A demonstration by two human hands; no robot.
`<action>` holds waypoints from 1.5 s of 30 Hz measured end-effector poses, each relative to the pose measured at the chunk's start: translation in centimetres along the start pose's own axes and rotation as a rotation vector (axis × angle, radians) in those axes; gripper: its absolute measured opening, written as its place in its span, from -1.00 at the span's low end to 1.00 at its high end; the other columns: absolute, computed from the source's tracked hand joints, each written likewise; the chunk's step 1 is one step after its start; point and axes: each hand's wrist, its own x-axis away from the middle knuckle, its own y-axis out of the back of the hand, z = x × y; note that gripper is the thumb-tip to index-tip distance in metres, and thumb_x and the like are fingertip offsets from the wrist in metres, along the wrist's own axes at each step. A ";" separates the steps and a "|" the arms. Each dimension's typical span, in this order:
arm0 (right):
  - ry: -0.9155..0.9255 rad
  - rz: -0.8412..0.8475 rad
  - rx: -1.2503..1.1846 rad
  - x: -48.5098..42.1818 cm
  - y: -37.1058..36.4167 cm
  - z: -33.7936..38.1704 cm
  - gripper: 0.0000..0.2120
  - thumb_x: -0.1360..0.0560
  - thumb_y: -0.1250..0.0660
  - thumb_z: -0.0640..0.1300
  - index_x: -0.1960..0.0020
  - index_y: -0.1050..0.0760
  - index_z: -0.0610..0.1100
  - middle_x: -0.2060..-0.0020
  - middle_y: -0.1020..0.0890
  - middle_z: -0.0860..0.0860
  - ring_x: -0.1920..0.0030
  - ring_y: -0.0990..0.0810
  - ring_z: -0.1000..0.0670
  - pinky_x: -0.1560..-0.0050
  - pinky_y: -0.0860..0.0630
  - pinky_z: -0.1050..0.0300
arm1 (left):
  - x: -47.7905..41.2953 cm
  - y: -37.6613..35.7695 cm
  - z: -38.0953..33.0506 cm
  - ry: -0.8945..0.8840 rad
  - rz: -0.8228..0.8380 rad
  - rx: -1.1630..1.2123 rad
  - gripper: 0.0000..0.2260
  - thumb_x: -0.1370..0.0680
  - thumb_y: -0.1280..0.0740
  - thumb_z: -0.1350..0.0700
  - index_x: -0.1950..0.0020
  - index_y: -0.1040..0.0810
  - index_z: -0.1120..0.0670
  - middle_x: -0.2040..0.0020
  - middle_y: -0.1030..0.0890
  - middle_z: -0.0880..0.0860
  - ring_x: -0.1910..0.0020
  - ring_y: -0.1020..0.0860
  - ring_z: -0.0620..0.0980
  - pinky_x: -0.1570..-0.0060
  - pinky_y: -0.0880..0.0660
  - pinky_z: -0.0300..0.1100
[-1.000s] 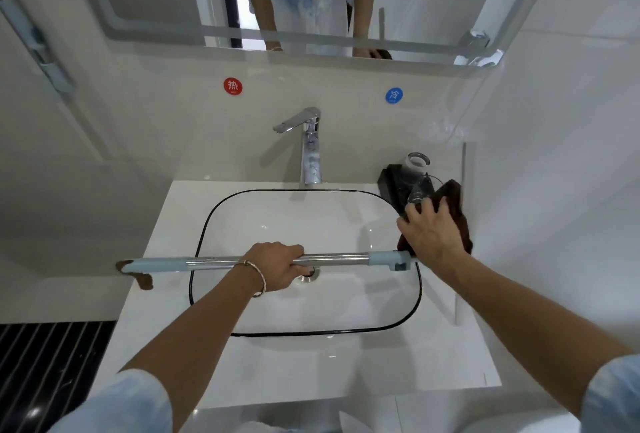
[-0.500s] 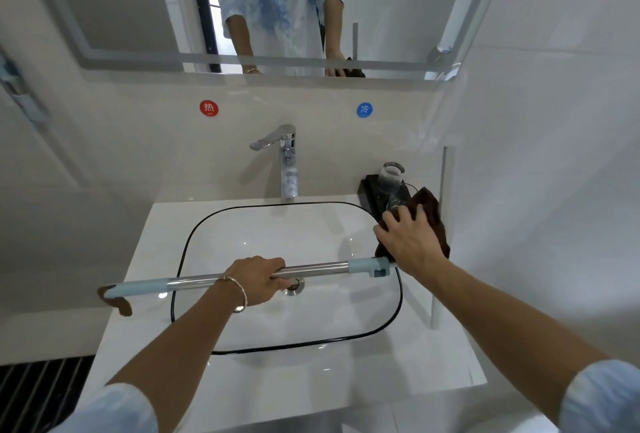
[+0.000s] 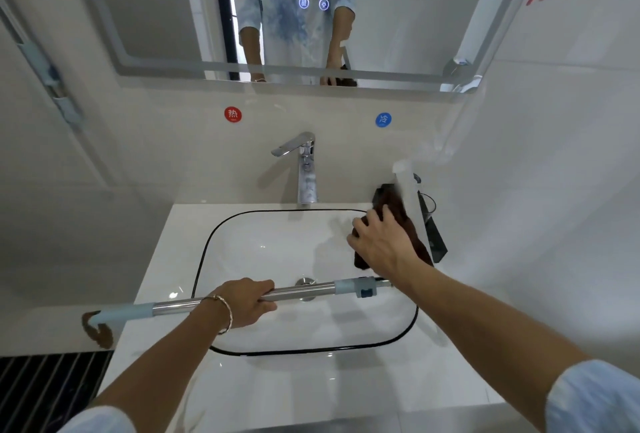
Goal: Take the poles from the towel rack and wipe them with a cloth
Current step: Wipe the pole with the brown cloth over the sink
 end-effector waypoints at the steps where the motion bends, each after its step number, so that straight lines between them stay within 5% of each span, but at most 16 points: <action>1: 0.004 -0.045 0.012 -0.6 1.4 -0.5 -0.61 -0.54 -0.28 -0.08 -0.35 -0.38 -0.07 -0.27 -0.40 -0.12 -0.26 -0.35 -0.24 -0.34 -0.21 -0.27 | 0.1 0.0 0.1 0.002 0.000 -0.005 -0.76 -0.57 -0.16 -0.14 -0.04 -0.39 0.02 0.18 -0.45 -0.02 0.08 -0.52 0.10 0.16 -0.36 -0.14; 8: -0.128 -0.403 -0.138 -4.3 9.6 -2.9 -0.52 -0.45 -0.35 -0.08 -0.34 -0.36 -0.03 -0.30 -0.40 -0.11 -0.25 -0.38 -0.22 -0.26 -0.27 -0.25 | 0.7 0.0 0.8 0.037 -0.014 0.018 -0.79 -0.58 -0.17 -0.12 0.00 -0.38 0.01 0.17 -0.43 -0.04 0.14 -0.45 0.07 0.18 -0.30 -0.18; 20: -0.425 -0.938 -1.144 -2.6 14.4 -3.0 -0.37 -0.31 -0.23 -0.16 -0.40 -0.38 -0.04 -0.32 -0.42 -0.09 -0.23 -0.43 -0.16 -0.26 -0.38 -0.17 | 0.4 -1.0 2.5 0.082 0.111 0.013 -0.84 -0.58 -0.17 -0.07 0.10 -0.27 -0.03 0.14 -0.45 -0.03 0.18 -0.40 0.02 0.18 -0.29 -0.17; 28: -0.616 -0.672 -1.367 -1.9 7.7 -3.3 -0.41 -0.18 -0.09 -0.02 -0.20 -0.46 0.09 -0.11 -0.52 -0.02 -0.10 -0.51 -0.09 -0.12 -0.50 -0.07 | 0.2 -1.4 3.0 0.071 0.098 0.001 -0.82 -0.59 -0.16 -0.09 0.09 -0.27 -0.01 0.14 -0.45 -0.04 0.16 -0.40 -0.01 0.18 -0.29 -0.17; 39: -0.572 -0.148 -1.706 0.1 -0.3 13.6 -0.38 -0.42 -0.23 -0.28 -0.46 -0.26 -0.02 -0.33 -0.31 0.01 -0.30 -0.38 -0.01 -0.37 -0.32 0.04 | 0.0 -2.4 3.1 0.140 0.168 0.009 -0.66 -0.43 -0.31 -0.28 0.30 -0.30 -0.08 0.33 -0.38 -0.15 0.18 -0.42 -0.07 0.20 -0.27 -0.20; 42: -0.529 -0.289 -1.838 -0.9 0.0 12.7 -0.56 -0.34 -0.21 -0.34 -0.18 -0.47 -0.07 -0.09 -0.55 -0.03 -0.10 -0.54 -0.02 -0.20 -0.50 0.01 | 0.5 -2.5 3.2 0.149 0.165 0.059 -0.71 -0.43 -0.31 -0.29 0.17 -0.41 -0.08 0.27 -0.43 -0.14 0.16 -0.43 -0.07 0.16 -0.31 -0.20; 45: -0.611 -0.527 -1.952 -1.0 1.9 10.4 -0.69 -0.30 -0.21 -0.49 0.10 -0.51 -0.17 0.25 -0.60 -0.01 0.16 -0.59 0.02 0.06 -0.52 0.22 | 1.1 -2.7 3.4 0.144 0.182 0.167 -0.73 -0.43 -0.31 -0.27 0.04 -0.45 -0.12 0.29 -0.49 -0.14 0.19 -0.49 -0.08 0.12 -0.38 -0.21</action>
